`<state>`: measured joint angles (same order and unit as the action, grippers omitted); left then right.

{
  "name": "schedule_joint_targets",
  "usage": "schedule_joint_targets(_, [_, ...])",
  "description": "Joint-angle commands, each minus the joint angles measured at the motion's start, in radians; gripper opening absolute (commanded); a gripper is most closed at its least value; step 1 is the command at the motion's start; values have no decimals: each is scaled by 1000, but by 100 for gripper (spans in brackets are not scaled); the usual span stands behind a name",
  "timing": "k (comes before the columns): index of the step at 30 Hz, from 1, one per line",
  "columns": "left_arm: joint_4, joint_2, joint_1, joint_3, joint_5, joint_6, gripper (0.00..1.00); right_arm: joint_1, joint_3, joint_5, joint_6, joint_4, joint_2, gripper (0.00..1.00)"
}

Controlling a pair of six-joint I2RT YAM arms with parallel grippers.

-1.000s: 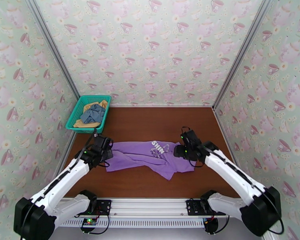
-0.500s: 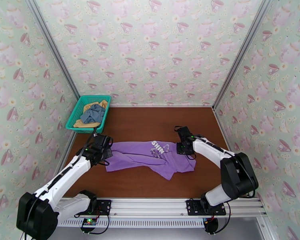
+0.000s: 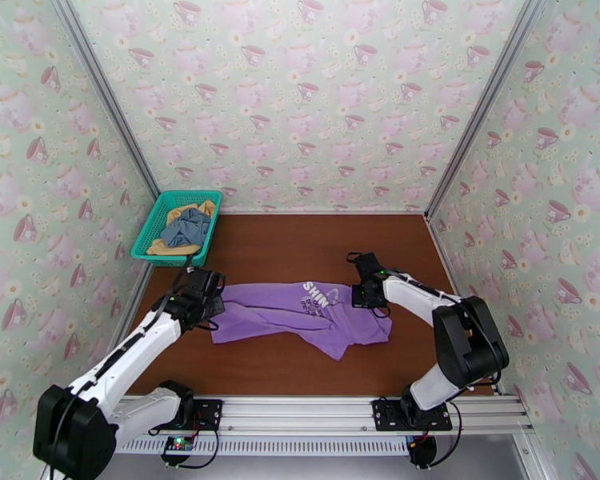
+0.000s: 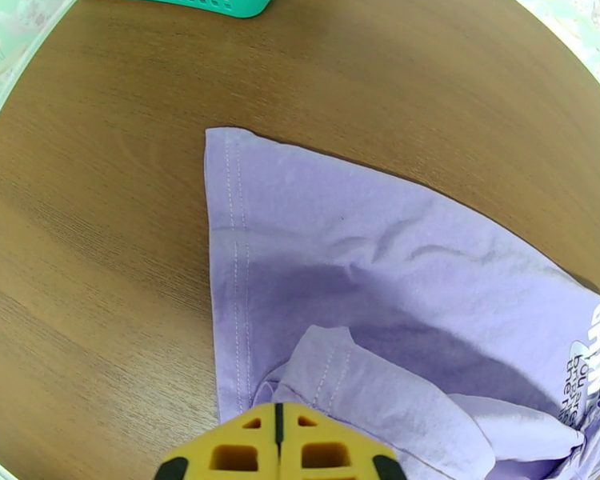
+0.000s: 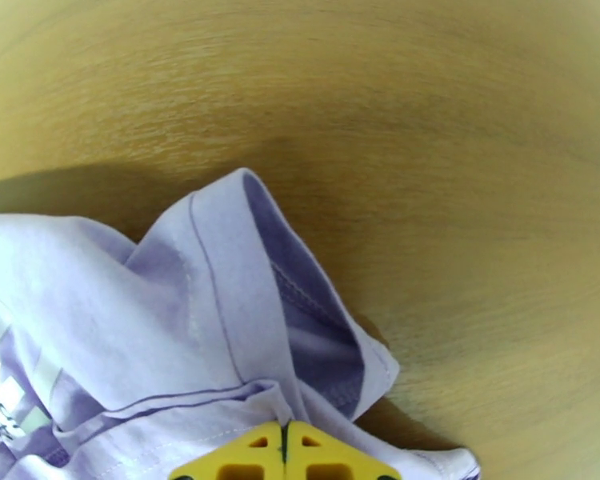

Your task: Fold and stack the mixed laundry pile

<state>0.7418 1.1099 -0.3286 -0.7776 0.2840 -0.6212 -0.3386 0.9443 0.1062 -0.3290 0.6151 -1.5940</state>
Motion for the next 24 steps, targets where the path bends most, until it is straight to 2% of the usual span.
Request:
schedule_joint_targets(1, [-16,-9,6,-5,-15,2,0,4,25,-13,-14,45,84,0])
schedule_joint_targets(6, [2,-14,7,-31,-20,8,0,4,91,4,-17,165,241,0])
schedule_joint_targets(10, [44,-14,10,-122,-24,41,0,4,239,39,11,276,376,0])
schedule_joint_targets(12, [89,-15,14,-210,-19,70,0,4,342,47,31,317,426,0])
schedule_joint_targets(16, [212,-29,15,-502,-15,144,0,4,590,66,92,372,516,0])
schedule_joint_targets(24, [468,-52,13,-1003,-91,229,0,4,1058,62,165,401,615,0])
